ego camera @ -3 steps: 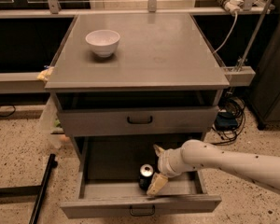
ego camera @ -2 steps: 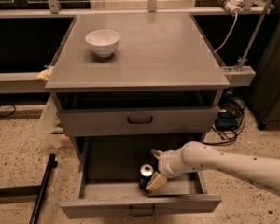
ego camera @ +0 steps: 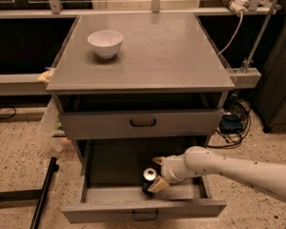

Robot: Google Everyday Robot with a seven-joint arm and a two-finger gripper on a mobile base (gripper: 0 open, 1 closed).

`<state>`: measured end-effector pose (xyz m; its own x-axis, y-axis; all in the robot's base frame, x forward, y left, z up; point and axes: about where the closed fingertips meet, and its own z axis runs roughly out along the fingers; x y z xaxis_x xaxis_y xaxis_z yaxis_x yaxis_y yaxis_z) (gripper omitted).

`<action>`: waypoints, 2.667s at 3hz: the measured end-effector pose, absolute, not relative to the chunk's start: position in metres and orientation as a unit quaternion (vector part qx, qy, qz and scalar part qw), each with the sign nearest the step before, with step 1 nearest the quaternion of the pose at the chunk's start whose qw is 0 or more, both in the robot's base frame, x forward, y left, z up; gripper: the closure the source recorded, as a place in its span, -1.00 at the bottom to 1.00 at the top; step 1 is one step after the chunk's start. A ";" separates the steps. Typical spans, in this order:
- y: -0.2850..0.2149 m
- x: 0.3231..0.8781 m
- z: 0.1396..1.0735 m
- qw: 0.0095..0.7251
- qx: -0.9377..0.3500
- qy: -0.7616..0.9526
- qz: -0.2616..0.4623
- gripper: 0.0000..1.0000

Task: Pick pepsi can from middle drawer and place on counter

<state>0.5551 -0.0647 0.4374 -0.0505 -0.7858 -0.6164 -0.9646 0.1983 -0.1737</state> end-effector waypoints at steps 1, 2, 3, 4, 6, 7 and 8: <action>-0.059 0.559 0.419 0.301 -0.615 0.711 0.161 -0.48; -0.048 0.561 0.403 0.295 -0.614 0.709 0.182 -0.12; -0.040 0.559 0.400 0.303 -0.600 0.710 0.209 0.34; -0.040 0.559 0.400 0.303 -0.599 0.710 0.211 0.82; -0.057 0.528 0.454 0.295 -0.598 0.721 0.188 1.00; -0.055 0.517 0.517 0.276 -0.611 0.723 0.168 1.00; -0.045 0.519 0.585 0.235 -0.629 0.729 0.133 1.00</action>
Offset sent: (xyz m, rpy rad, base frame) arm 0.0098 0.0276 -0.0502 0.0652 0.1010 0.0371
